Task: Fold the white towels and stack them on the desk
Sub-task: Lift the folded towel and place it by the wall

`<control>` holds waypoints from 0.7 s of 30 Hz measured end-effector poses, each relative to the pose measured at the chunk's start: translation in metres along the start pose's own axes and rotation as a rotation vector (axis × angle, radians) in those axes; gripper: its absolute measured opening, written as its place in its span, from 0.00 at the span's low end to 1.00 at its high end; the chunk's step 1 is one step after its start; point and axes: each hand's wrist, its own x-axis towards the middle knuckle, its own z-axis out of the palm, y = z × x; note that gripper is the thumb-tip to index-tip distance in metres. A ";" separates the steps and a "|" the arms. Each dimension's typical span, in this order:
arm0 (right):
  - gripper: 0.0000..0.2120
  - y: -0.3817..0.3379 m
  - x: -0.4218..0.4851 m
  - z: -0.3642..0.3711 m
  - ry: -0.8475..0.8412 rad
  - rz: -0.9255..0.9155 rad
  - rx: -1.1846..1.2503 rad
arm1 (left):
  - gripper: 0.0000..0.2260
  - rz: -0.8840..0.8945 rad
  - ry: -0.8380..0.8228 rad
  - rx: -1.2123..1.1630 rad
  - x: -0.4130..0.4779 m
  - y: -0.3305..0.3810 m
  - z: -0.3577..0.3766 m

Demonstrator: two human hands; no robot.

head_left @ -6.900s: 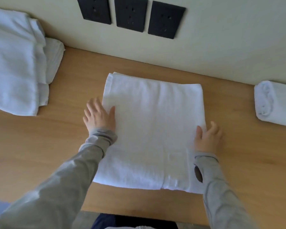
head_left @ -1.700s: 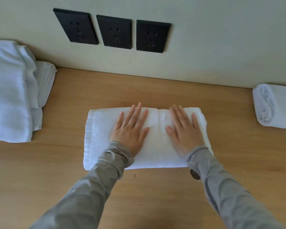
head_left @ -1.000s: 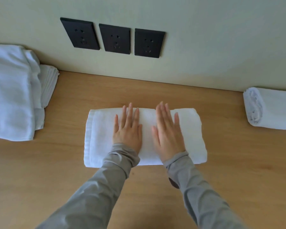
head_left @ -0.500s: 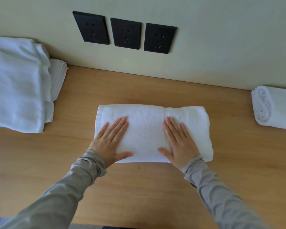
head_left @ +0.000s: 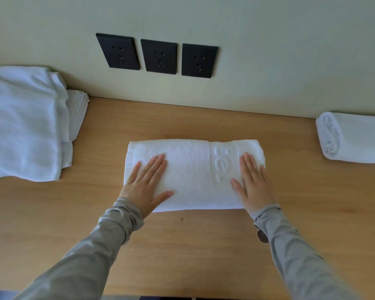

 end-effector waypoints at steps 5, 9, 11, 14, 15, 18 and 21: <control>0.39 -0.010 -0.045 0.000 0.379 0.852 0.883 | 0.37 -0.950 0.523 -0.804 -0.040 0.062 -0.003; 0.35 -0.026 -0.057 0.007 0.262 1.381 1.690 | 0.38 -1.696 0.160 -1.599 -0.039 0.080 0.006; 0.30 -0.038 -0.054 0.008 0.160 1.380 1.926 | 0.31 -1.589 0.122 -1.922 -0.034 0.088 0.012; 0.32 -0.059 -0.041 0.006 0.144 1.327 2.029 | 0.35 -1.464 0.278 -2.164 -0.025 0.096 0.009; 0.32 -0.063 -0.035 0.004 0.170 1.334 2.059 | 0.35 -1.440 0.320 -2.196 -0.021 0.095 0.008; 0.30 -0.070 -0.020 -0.002 0.212 1.301 2.163 | 0.30 -1.429 0.366 -2.299 -0.011 0.086 0.003; 0.31 -0.070 -0.013 0.000 0.229 1.296 2.164 | 0.23 -1.401 0.322 -2.365 -0.006 0.082 0.005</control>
